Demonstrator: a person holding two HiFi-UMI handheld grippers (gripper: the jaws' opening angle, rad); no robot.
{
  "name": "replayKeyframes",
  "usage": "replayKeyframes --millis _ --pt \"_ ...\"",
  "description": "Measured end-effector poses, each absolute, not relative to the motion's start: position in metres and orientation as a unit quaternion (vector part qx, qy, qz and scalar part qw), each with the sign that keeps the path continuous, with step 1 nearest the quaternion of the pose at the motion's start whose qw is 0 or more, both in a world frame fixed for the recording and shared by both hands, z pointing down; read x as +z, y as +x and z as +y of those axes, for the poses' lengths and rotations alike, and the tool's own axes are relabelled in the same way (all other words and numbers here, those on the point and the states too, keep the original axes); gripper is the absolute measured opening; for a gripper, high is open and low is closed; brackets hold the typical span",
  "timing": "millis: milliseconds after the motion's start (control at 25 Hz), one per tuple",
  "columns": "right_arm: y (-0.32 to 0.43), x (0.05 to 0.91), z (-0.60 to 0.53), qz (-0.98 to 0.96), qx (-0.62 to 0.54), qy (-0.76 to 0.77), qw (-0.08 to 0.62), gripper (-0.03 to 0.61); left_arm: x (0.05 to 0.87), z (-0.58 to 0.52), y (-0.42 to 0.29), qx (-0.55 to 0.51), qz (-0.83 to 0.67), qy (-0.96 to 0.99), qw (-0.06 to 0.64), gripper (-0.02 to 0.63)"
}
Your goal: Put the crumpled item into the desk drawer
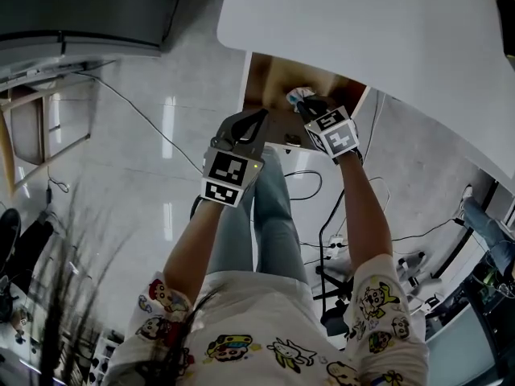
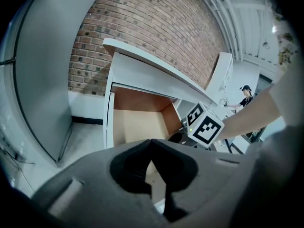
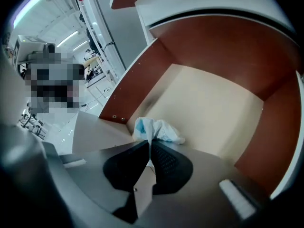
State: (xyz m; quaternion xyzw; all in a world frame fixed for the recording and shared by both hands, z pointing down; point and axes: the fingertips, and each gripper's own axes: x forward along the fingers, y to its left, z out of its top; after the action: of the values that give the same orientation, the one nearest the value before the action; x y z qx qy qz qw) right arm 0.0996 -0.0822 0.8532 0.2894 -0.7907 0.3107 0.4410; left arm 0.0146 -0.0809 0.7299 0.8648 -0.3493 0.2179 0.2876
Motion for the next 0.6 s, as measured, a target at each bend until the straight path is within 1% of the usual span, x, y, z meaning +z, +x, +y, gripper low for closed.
replayKeyframes --millis 600 --pt "0.102 0.888 -0.064 -0.763 0.348 0.221 0.497 0.028 0.749 -0.074 0.021 0.242 -0.347 0.853 0.308 0.000"
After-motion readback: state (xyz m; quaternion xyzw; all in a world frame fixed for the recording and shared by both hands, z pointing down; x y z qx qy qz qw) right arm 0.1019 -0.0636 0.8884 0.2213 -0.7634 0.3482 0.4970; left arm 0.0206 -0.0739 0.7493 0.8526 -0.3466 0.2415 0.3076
